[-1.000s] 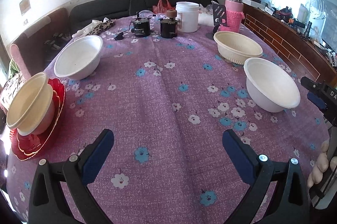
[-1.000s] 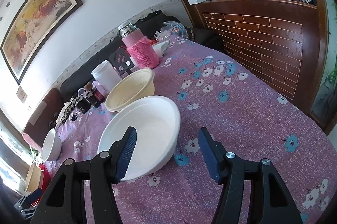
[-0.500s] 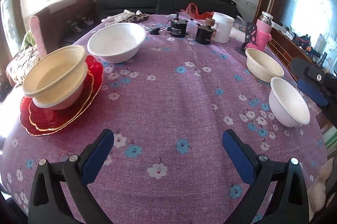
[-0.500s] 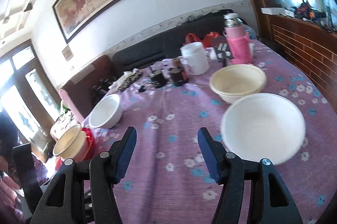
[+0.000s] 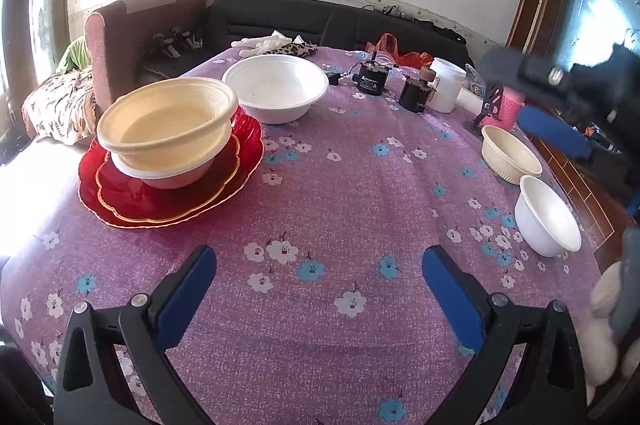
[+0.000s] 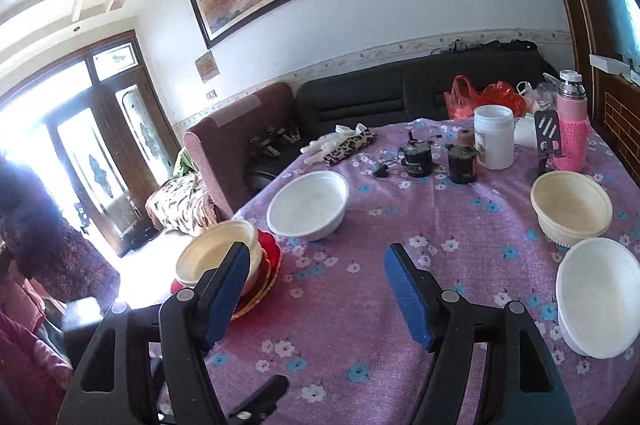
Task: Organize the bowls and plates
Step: 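Withdraw both tools and swing them toward the white bowl by the brick wall, then move both tools across the table to the white bowl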
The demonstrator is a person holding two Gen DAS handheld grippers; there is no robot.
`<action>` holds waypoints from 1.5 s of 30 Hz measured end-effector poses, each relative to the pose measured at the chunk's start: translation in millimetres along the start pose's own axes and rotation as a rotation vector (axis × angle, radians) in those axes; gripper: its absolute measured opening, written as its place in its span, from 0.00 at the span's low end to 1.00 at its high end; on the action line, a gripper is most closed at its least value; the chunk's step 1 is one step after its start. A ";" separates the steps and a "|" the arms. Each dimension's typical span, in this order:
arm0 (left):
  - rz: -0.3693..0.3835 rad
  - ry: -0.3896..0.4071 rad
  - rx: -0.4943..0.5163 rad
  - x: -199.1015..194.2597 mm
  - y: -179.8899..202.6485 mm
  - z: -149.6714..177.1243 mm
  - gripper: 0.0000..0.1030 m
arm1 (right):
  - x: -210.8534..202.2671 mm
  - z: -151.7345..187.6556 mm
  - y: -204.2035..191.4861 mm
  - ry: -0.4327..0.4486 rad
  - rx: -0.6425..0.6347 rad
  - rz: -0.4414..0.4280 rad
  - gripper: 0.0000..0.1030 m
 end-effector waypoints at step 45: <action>0.073 0.012 0.062 -32.9 -21.8 40.1 1.00 | 55.0 50.5 25.1 -0.314 -0.054 0.018 0.78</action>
Point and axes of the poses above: each gripper's, at about its wrist camera, not at the fingertips, and x roughly the way its jaws point, y to its right, z to its underside, the point moved 2 cm from there along x, roughly the way its jaws point, and after that the axes turned 15 degrees about z, right-handed, at the moved point
